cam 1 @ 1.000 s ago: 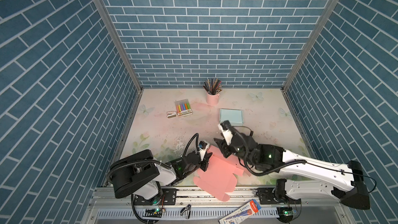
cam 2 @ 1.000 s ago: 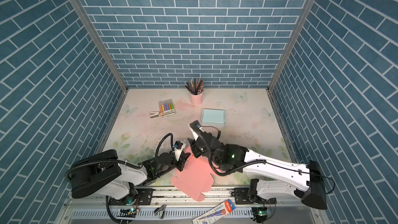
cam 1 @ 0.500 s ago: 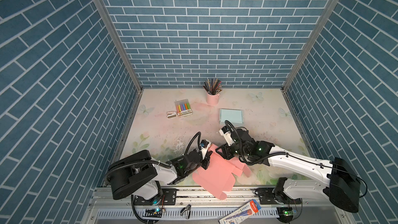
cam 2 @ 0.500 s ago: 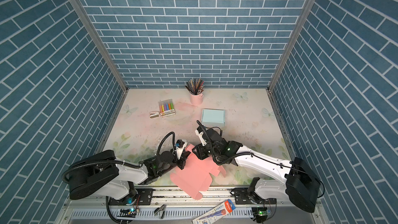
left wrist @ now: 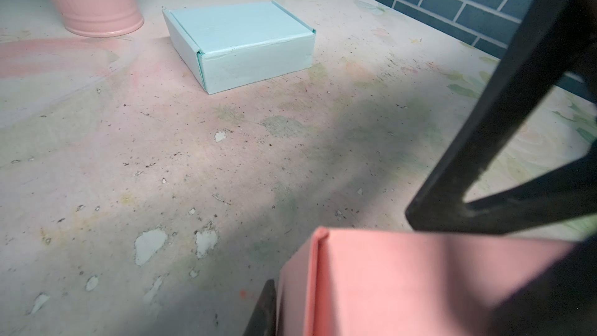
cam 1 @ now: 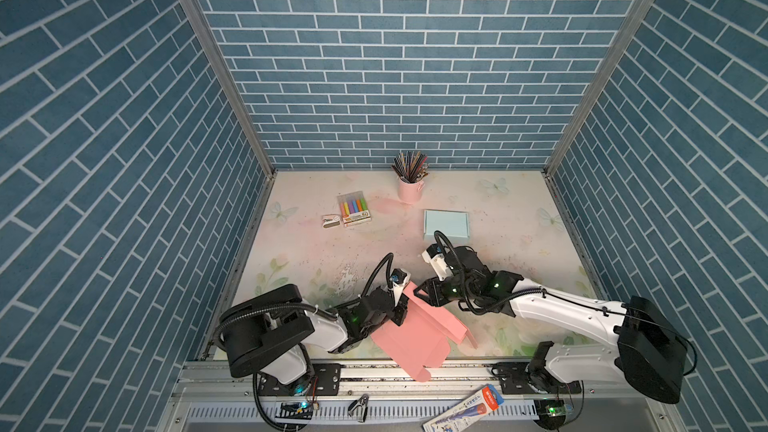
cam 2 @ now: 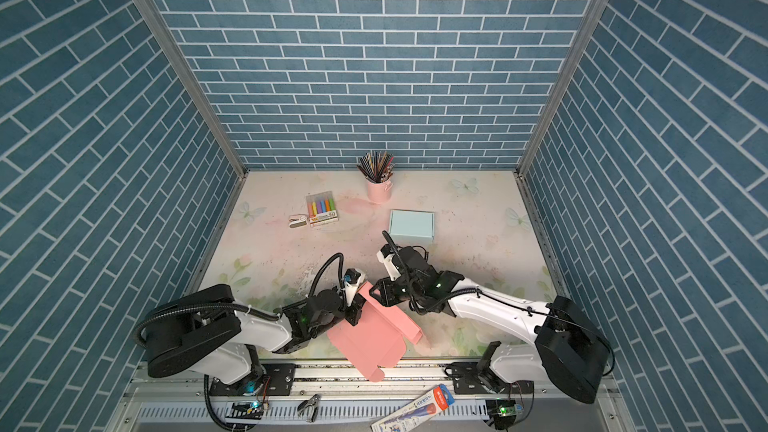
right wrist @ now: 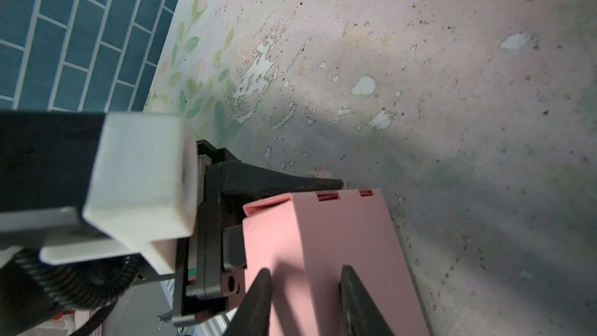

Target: Fold the paper box

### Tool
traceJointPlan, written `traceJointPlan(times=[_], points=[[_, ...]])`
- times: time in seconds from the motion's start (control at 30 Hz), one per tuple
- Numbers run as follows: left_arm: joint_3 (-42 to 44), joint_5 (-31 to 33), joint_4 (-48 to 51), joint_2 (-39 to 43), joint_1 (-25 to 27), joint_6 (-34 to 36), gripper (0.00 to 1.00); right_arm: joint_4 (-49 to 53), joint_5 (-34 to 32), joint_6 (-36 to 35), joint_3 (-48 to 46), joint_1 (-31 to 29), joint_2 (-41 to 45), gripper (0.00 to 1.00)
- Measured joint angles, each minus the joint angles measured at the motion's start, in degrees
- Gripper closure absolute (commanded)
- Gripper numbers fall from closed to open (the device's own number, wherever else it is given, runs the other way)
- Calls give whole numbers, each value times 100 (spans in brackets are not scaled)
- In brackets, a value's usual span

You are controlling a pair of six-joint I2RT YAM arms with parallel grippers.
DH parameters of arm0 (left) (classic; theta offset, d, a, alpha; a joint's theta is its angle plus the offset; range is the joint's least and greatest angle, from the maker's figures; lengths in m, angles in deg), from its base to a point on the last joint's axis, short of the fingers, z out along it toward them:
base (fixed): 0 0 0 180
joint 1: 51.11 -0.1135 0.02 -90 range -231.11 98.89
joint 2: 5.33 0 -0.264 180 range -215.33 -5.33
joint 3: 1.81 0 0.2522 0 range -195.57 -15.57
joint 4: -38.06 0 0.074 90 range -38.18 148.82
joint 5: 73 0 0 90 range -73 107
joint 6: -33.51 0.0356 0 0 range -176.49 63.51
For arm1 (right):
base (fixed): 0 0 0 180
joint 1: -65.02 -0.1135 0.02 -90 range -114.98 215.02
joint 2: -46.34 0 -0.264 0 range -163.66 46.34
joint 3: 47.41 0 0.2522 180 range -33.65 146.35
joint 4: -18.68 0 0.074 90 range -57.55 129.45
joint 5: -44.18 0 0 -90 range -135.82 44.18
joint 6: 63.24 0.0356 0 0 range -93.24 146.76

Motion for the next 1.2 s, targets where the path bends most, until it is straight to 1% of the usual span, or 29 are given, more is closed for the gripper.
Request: traceJointPlan(times=[0.13,0.27,0.33,0.43,0.57,0.7,0.97,1.0,1.03,1.07,1.1,1.17,1.2], points=[[-39,17,0,-55,-4,55,89,-125,66,140,-61,85,2,65],[-94,55,-103,-186,-13,74,90,-186,151,339,-61,138,2,65],[-96,70,-149,-212,-13,72,89,-214,232,494,-61,146,2,65],[-96,92,-195,-243,-15,50,84,-256,367,717,-61,144,2,66],[-96,90,-278,-304,-15,11,81,-149,409,837,-31,133,4,65],[-96,74,-481,-461,-13,-24,80,-35,402,859,-15,142,4,66],[-109,68,-942,-850,-13,-74,80,-151,356,1051,-146,166,24,67],[-109,68,-981,-879,-15,-83,81,-166,339,1075,-162,168,37,67],[-109,68,-1016,-905,-13,-94,85,-173,321,1097,-175,168,50,67],[-109,66,-1045,-925,-13,-98,94,-184,295,1130,-199,168,76,67],[-109,66,-1073,-942,-13,-46,98,-197,254,1152,-225,168,107,67],[-109,66,-1130,-977,-15,-72,98,-286,157,1172,-251,195,170,67],[-114,52,-1167,-1008,-15,-103,94,-289,138,1187,-275,195,197,68]])
